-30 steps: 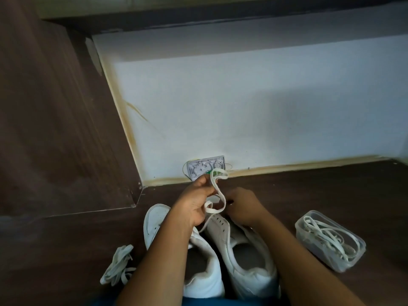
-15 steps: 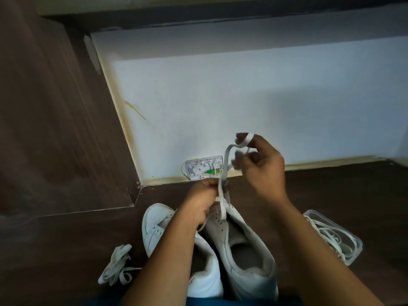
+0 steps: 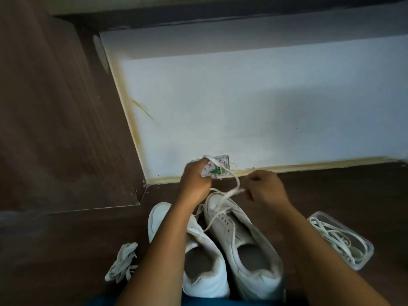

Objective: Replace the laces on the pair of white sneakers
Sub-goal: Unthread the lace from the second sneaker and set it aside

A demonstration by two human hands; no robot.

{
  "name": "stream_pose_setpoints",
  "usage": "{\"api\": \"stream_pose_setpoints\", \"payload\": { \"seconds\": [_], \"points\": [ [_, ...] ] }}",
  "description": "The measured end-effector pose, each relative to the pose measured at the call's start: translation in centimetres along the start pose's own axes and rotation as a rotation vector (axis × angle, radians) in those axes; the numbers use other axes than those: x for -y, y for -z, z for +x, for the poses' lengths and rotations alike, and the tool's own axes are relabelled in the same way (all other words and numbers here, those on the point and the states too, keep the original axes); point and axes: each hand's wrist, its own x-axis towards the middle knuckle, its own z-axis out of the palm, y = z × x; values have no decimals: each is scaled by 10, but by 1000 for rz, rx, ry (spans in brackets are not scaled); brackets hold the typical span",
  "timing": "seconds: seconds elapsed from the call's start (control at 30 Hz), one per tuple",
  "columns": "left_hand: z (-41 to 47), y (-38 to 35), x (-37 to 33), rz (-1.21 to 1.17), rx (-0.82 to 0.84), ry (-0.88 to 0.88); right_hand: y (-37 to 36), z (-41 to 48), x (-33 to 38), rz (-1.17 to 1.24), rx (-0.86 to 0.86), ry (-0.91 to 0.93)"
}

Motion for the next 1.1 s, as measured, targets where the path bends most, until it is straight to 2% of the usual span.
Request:
{"api": "stream_pose_setpoints", "payload": {
  "seconds": [0.07, 0.13, 0.27, 0.33, 0.43, 0.57, 0.63, 0.77, 0.87, 1.0, 1.1],
  "points": [
    [5, 4, 10, 272, -53, 70, -5, -8, 4, -254, 245, 146],
    [1, 4, 11, 463, 56, 127, -20, -13, 1, -484, 395, 235],
    [-23, -8, -11, 459, 429, 116, -30, -8, 0, -566, 429, 238],
    [-30, -16, -13, 446, 496, 137, -30, -6, -2, -581, 428, 245],
    [-30, -17, -7, 421, 464, 203, -30, -8, -4, -485, 366, 189],
    [-25, -19, -4, 566, 461, 97, -32, -9, -9, -303, 200, 59],
    [-22, -19, 4, 452, 441, 132, -32, -10, -8, -297, 157, 28],
    [-19, -15, 11, 126, 384, 264, -35, -12, -4, -392, 159, 1],
    [-17, -13, 4, -71, 264, 341, -31, -14, 1, -408, 186, 6],
    [-12, -16, -6, -118, 133, 300, -26, -17, 10, -553, 306, 109],
    [-10, -17, -14, -58, 188, 332, -36, -19, 7, -612, 310, 140]
  ]
}}
